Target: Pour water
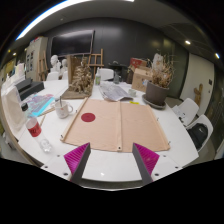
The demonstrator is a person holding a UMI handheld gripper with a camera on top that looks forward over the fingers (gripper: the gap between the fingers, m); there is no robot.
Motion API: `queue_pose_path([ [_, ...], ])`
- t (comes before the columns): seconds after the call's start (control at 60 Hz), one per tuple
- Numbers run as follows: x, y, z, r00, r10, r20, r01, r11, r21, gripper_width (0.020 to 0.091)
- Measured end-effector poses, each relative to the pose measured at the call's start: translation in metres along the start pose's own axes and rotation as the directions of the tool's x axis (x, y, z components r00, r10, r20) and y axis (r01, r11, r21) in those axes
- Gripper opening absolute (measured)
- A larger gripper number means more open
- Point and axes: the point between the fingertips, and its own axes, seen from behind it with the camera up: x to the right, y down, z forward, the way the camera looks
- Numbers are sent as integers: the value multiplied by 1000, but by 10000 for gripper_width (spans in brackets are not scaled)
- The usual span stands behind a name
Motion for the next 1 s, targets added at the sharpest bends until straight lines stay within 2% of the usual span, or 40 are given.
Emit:
queue_pose_path([
  [0.117,-21,5,-3,1000,18,20,-18,1000,5,857],
  [0.283,-98,20,-9,994,67,87,-69,997,19,861],
  [0.517,-219,26,-7,983,53,175,-72,992,104,859],
  [0.633,-266,24,12,982,30,184,-57,987,148,859],
  [0.767,-293,14,50,989,23,146,-51,980,192,843],
  [0.867,-304,11,80,991,42,125,-66,978,197,765],
  [0.95,-310,8,98,992,50,112,-72,977,199,620],
  [1.0,-314,2,100,993,40,115,-64,975,213,490],
])
